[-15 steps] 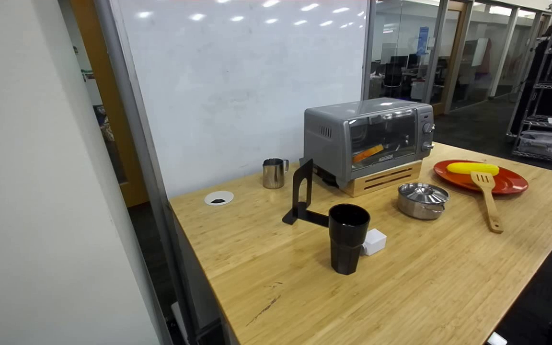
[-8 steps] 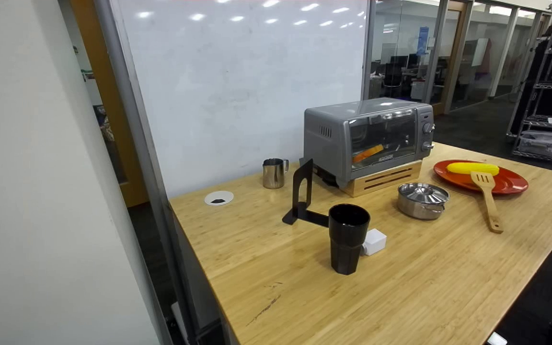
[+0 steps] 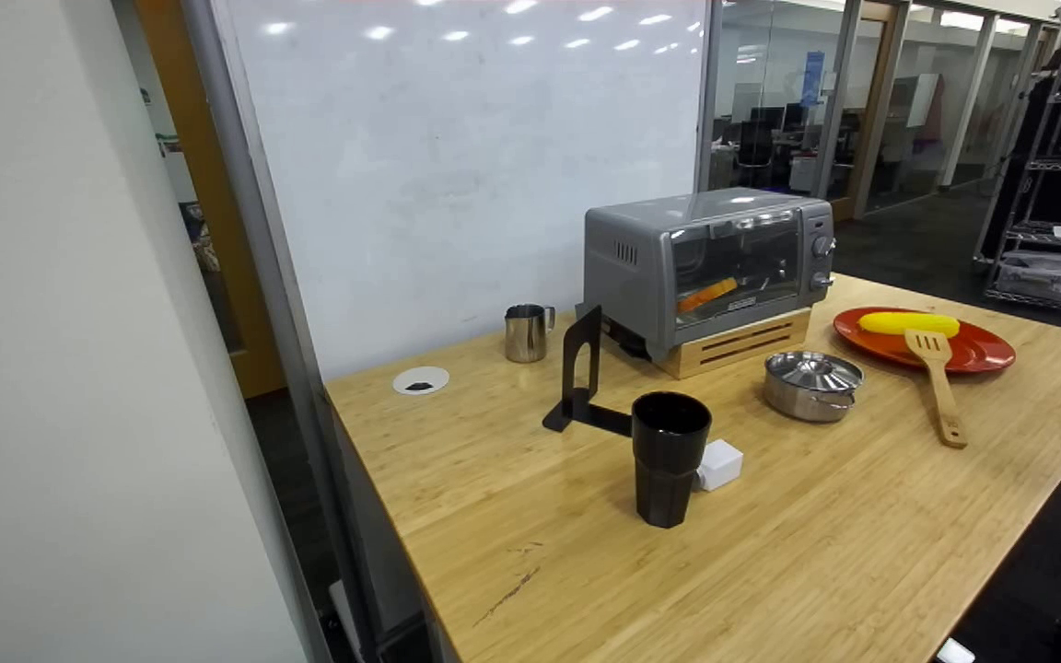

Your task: Turn the top knob on the microwave to the left

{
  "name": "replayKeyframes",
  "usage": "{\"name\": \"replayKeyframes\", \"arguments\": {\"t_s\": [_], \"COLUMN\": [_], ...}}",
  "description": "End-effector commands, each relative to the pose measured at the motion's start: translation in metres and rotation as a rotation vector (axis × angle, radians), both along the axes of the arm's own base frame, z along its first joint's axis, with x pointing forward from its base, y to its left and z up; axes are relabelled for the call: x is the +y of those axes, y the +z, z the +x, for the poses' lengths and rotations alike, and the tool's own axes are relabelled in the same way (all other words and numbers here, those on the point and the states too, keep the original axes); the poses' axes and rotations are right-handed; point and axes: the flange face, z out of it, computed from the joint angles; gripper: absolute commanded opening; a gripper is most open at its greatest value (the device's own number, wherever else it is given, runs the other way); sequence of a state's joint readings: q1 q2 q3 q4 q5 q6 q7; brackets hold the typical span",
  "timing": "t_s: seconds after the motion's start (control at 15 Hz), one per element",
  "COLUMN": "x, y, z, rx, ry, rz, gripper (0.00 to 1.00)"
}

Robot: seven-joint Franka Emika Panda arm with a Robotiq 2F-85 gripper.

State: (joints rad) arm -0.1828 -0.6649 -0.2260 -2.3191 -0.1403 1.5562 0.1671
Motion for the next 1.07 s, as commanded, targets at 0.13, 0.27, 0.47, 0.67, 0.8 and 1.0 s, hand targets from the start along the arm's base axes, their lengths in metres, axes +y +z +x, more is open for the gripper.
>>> {"name": "replayKeyframes", "arguments": {"t_s": [0.13, 0.27, 0.47, 0.67, 0.8, 1.0], "x": [-0.001, 0.0, 0.001, 0.001, 0.001, 0.002], "y": [0.001, 0.001, 0.005, 0.008, 0.007, 0.01], "z": [-0.001, 0.001, 0.007, 0.014, 0.014, 0.015], "rx": [0.015, -0.026, -0.107, -0.169, -0.156, -0.133], "ry": [-0.003, -0.01, -0.006, 0.003, 0.004, -0.009], "rz": [-0.009, 0.008, 0.019, 0.014, 0.02, 0.021], "gripper": [1.0, 1.0, 1.0, 1.0, 1.0, 1.0]}}
